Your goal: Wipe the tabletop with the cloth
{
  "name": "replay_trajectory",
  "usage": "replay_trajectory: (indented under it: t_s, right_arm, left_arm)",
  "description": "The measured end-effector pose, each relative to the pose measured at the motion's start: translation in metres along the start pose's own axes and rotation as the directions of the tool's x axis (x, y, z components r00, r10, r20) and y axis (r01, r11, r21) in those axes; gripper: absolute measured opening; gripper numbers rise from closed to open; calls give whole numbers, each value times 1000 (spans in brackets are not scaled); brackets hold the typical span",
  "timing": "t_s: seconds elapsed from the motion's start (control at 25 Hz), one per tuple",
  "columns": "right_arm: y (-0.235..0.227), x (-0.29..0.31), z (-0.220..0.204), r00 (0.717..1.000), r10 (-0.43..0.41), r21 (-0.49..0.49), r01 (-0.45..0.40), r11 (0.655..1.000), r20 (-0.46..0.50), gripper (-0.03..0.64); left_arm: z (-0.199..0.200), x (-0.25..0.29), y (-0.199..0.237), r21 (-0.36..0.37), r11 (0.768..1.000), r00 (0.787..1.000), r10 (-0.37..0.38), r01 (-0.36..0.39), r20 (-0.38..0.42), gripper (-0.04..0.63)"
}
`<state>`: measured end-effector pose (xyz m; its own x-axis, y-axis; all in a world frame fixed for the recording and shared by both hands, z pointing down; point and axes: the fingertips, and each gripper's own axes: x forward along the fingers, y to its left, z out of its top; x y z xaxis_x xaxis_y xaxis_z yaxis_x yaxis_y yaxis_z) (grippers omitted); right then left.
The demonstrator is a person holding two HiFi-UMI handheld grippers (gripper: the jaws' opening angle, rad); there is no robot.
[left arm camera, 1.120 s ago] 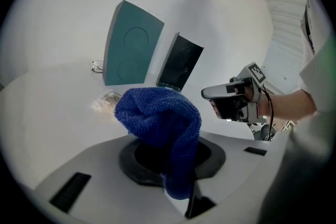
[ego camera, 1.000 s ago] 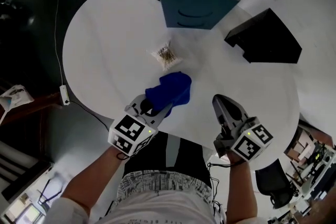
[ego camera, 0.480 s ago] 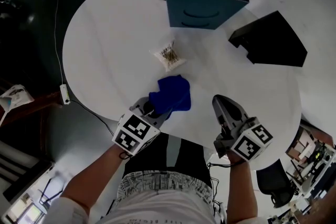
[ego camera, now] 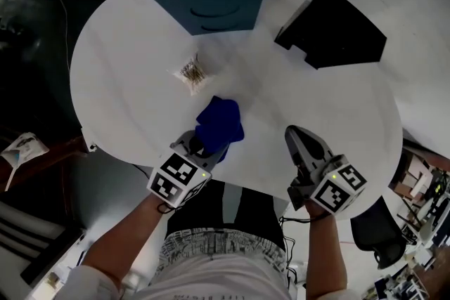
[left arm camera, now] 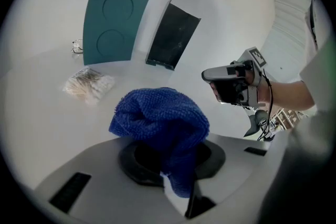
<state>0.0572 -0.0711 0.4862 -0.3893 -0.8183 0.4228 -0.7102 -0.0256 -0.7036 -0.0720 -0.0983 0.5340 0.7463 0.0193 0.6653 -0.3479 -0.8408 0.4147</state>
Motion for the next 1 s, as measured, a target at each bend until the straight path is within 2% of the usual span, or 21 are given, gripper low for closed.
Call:
replay_trajectory:
  t_s: [0.52, 1.0]
  right_arm:
    - [-60, -88, 6, 990, -89, 73, 81, 994, 110, 8]
    - [-108, -162, 5, 964, -170, 150, 141, 979, 203, 8]
  left_arm:
    - [26, 73, -88, 105, 987, 991, -115, 122, -69, 89]
    - [34, 132, -166, 194, 949, 963, -217, 247, -162, 89]
